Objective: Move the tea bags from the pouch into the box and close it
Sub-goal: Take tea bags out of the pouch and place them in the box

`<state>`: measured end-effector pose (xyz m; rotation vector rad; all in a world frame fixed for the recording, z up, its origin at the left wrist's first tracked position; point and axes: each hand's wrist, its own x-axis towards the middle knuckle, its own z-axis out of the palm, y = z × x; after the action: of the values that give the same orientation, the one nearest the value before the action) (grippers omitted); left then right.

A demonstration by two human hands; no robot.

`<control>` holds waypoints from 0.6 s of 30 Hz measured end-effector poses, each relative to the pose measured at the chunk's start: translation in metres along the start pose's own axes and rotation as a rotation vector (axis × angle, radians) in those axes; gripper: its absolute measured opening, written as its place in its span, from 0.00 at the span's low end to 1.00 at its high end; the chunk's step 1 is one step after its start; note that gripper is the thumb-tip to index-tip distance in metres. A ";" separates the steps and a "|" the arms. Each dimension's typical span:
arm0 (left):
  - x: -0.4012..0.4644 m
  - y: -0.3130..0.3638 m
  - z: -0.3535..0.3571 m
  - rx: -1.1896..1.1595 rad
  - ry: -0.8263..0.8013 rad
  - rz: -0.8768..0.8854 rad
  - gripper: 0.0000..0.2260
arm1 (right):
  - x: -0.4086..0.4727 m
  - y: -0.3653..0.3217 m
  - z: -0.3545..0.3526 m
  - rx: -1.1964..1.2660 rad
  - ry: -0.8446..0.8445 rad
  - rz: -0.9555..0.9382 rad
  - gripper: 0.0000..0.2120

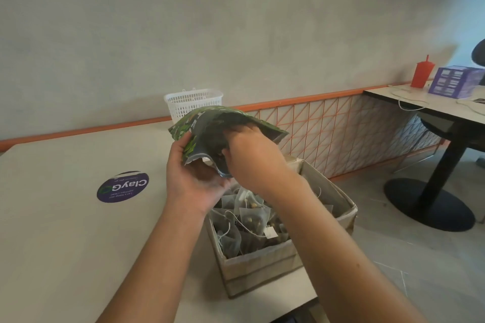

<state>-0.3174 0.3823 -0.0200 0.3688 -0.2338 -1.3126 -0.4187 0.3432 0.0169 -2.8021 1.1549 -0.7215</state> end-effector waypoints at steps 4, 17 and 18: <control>-0.001 0.003 -0.001 0.034 -0.017 0.012 0.15 | 0.014 -0.007 0.004 -0.161 -0.067 0.029 0.15; 0.008 0.011 -0.009 0.103 -0.024 -0.023 0.19 | -0.001 0.008 -0.002 0.090 -0.095 -0.039 0.11; 0.008 0.010 -0.010 0.100 -0.032 -0.029 0.19 | -0.004 0.011 -0.002 0.116 -0.084 -0.052 0.09</control>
<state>-0.3023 0.3775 -0.0255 0.4379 -0.3226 -1.3388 -0.4292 0.3383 0.0144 -2.7466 0.9977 -0.6453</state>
